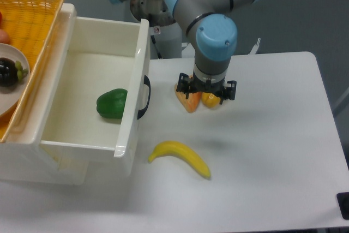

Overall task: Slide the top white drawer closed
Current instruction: 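Move the gripper away from the drawer toward the orange fruit and lower it, then raise the gripper and move it toward the open drawer's front panel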

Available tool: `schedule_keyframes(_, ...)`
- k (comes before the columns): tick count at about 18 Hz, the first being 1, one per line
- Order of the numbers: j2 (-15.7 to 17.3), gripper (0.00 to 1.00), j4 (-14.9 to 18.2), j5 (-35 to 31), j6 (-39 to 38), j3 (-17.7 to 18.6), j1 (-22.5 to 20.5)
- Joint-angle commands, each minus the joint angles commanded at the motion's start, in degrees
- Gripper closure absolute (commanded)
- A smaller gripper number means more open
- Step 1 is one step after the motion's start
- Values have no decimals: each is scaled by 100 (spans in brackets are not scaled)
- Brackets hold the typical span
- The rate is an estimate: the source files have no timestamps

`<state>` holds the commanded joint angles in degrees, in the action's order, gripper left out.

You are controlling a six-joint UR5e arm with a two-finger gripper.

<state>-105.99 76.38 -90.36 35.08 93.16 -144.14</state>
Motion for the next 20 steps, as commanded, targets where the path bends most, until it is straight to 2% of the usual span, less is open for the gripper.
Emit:
schedule_keyframes(2,-53,0,-9,360,-150,0,0)
schedule_keyframes(5,-176,0,-18,423,-159,18,96)
schedule_keyframes(8,-325,0,0,756,-203,-35,97)
schedule_keyframes(20,-343,0,9,774,-194,9,211)
